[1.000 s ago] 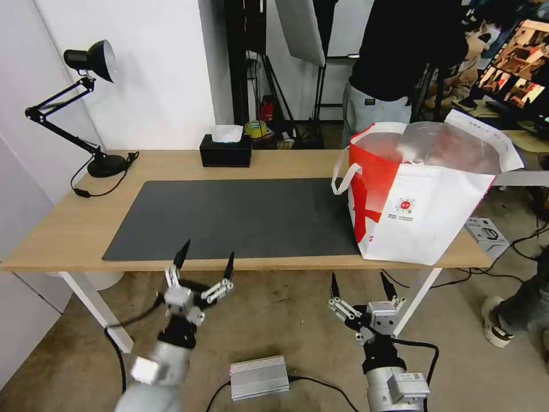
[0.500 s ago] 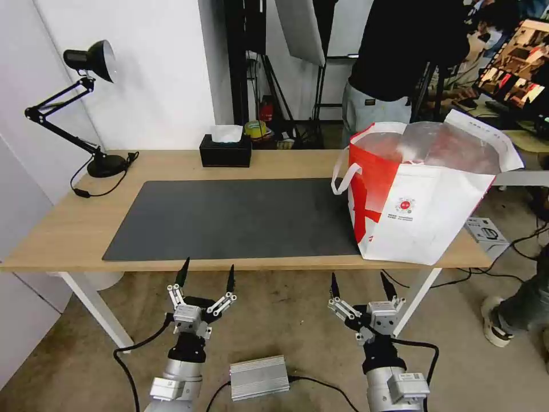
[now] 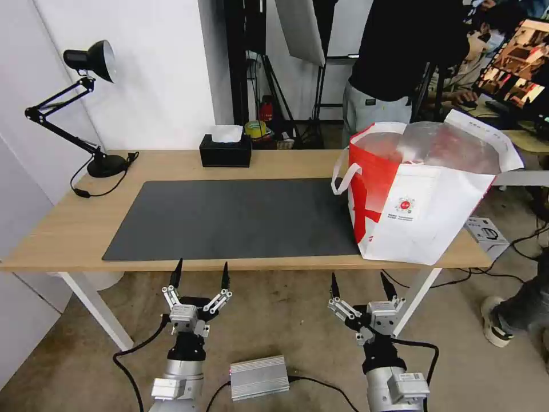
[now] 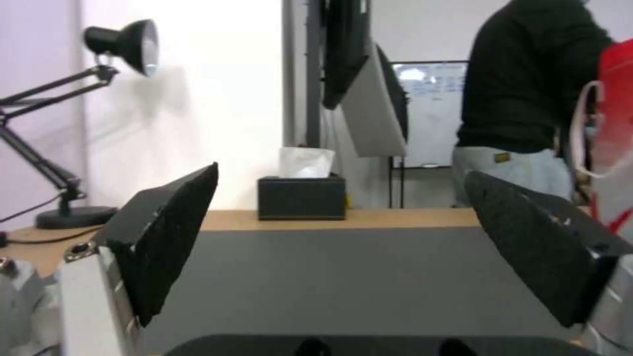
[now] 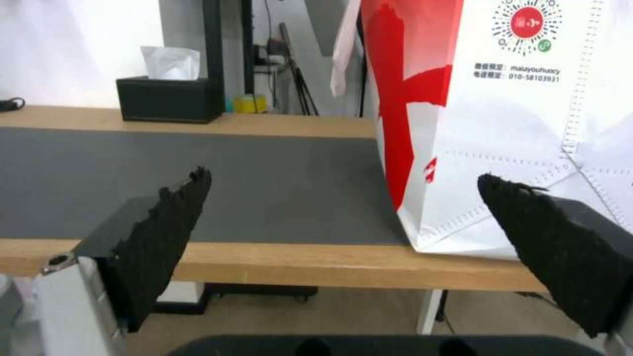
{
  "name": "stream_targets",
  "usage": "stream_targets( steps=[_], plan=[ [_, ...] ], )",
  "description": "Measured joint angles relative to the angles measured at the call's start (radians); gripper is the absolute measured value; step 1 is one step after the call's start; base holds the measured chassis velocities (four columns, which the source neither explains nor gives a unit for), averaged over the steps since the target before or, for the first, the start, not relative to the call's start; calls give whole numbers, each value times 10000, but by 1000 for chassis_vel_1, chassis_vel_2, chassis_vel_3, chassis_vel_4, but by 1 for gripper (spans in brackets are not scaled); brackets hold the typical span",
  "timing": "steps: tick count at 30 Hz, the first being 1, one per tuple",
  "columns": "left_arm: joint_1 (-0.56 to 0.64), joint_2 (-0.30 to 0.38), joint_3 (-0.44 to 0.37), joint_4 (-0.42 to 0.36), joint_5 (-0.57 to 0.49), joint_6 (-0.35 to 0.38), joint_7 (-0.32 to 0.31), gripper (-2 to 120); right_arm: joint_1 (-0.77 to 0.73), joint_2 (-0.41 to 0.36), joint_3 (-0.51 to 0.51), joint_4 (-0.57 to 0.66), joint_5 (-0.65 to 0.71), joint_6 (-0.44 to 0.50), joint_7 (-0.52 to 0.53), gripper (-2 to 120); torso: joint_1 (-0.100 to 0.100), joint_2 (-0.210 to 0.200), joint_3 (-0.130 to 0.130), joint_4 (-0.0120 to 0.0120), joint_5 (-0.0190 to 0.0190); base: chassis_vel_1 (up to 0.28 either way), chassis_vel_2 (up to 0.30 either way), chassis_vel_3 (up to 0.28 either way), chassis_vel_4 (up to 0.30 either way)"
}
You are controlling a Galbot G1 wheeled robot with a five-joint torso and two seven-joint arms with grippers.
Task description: Pick up the trash from the table and place it into the takeout bag.
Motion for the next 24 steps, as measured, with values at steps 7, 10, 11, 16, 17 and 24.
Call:
stream_targets(
  steps=[7, 10, 11, 16, 17, 24],
  plan=[
    [78, -149, -38, 31, 8, 2, -264, 100, 0, 0, 0, 0, 0, 0, 0, 100, 0, 0, 0, 0, 0, 0, 0, 0, 0],
    [78, -150, -38, 32, 8, 5, -265, 100, 0, 0, 0, 0, 0, 0, 0, 100, 0, 0, 0, 0, 0, 0, 0, 0, 0],
    [78, -150, -38, 32, 8, 6, -265, 100, 0, 0, 0, 0, 0, 0, 0, 100, 0, 0, 0, 0, 0, 0, 0, 0, 0],
    [77, -146, -38, 32, 8, 11, -265, 100, 0, 0, 0, 0, 0, 0, 0, 100, -1, 0, 0, 0, 0, 0, 0, 0, 0],
    [77, -146, -38, 32, 8, 11, -265, 100, 0, 0, 0, 0, 0, 0, 0, 100, -1, 0, 0, 0, 0, 0, 0, 0, 0],
    [77, -142, -34, 32, 8, 18, -261, 100, 0, 0, 0, 0, 0, 0, 0, 100, 0, 0, 0, 0, 0, 0, 0, 0, 0]
  ],
)
